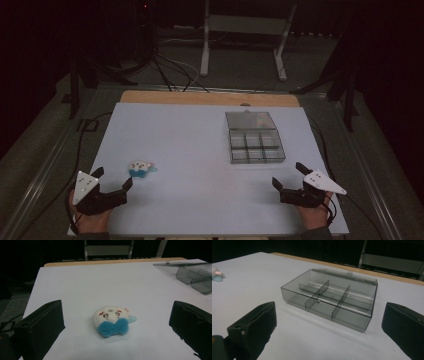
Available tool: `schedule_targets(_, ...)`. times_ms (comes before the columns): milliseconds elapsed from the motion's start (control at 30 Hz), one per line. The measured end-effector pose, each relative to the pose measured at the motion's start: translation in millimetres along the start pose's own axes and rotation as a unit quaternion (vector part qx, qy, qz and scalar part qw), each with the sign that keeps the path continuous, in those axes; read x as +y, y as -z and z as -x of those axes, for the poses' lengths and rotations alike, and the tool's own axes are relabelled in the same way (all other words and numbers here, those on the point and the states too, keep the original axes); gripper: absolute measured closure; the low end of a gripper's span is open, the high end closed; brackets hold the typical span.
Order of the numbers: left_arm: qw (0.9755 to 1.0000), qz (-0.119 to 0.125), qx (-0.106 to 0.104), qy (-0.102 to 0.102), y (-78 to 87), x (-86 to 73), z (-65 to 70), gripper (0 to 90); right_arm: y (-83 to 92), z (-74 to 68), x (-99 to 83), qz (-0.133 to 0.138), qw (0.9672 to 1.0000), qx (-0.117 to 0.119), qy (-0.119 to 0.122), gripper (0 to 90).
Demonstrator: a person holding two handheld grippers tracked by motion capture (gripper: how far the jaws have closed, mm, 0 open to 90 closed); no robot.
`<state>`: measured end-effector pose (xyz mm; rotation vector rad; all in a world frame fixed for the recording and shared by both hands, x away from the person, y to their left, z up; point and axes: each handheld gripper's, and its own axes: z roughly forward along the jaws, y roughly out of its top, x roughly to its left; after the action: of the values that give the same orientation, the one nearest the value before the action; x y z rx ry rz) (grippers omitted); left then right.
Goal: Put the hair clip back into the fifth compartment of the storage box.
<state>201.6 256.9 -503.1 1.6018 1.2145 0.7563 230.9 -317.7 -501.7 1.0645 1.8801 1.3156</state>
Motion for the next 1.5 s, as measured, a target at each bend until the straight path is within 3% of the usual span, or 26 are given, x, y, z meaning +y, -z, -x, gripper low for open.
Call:
schedule_targets(233, 1.0, -0.003, 0.005, -0.006, 3.7, 2.5, 1.4, 0.7, 1.2, 0.1, -0.2, 0.003, 1.0, 0.001, -0.004, 0.0)
schedule_targets(600, 0.9995, -0.019, -0.016, -0.02, 2.4, 16.9, 2.2, 0.7, 1.0, -1.6, 0.2, 0.005, 0.9999, 0.007, -0.01, 0.0)
schedule_targets(1067, 0.9976, -0.057, -0.033, -0.022, -21.0, 28.0, -14.6, 0.6, 0.9, -1.5, 0.0, 0.004, 0.9999, 0.005, -0.012, 0.0)
schedule_targets(1333, 0.9949, -0.084, -0.046, -0.033, -35.8, 28.2, -17.9, 0.7, 0.9, -1.7, 0.1, 0.005, 0.9999, 0.006, -0.013, 0.0)
schedule_targets(1367, 0.9934, -0.093, -0.052, -0.041, -44.1, 27.3, -17.3, 0.7, 0.6, -1.8, 0.1, 0.004, 0.9999, 0.006, -0.013, 0.0)
schedule_targets(1500, 0.9919, -0.103, -0.06, -0.044, -52.6, 26.3, -15.8, 1.5, 0.8, -1.8, 0.1, 0.004, 0.9999, 0.003, -0.014, 0.0)
